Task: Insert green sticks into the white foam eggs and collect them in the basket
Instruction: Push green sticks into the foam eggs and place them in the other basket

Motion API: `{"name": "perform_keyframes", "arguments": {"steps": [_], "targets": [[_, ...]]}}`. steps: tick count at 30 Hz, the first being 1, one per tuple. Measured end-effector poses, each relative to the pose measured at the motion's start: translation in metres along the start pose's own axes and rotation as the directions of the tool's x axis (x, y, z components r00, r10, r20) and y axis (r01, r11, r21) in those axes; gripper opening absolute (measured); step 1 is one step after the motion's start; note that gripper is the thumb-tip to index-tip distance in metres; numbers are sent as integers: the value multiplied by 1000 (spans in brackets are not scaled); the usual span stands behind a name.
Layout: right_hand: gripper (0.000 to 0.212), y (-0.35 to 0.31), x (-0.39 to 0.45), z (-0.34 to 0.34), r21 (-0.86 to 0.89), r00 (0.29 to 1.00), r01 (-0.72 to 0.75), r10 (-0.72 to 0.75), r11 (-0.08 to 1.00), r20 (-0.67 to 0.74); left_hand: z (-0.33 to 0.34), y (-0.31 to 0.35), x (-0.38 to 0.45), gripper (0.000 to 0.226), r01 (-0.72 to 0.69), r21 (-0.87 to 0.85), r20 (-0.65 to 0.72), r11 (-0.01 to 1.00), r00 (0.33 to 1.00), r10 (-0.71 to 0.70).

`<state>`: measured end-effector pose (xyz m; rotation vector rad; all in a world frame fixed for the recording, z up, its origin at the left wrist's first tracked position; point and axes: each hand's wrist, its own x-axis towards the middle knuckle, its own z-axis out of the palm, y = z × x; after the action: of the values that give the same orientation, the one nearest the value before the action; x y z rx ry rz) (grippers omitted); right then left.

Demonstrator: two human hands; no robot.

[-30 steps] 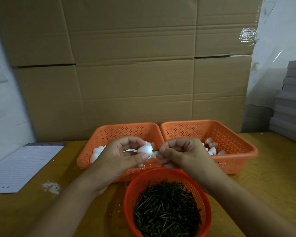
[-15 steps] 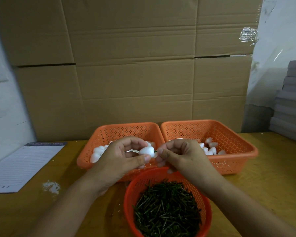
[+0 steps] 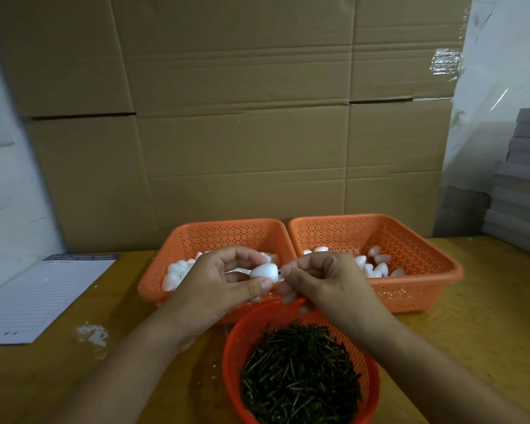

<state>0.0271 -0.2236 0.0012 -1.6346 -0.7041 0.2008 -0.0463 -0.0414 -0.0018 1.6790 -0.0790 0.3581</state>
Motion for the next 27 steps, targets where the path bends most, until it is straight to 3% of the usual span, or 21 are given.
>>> {"name": "perform_keyframes", "arguments": {"steps": [10,27], "targets": [[16,-1,-3,1,7,999,-26,26,1000,33,-1,-1,1,29,4,51,5,999,1000,-5],[13,4,-6,9,48,985,-88,80,995,156,-2,3,0,37,35,-43,-9,998,999,-35]]}}
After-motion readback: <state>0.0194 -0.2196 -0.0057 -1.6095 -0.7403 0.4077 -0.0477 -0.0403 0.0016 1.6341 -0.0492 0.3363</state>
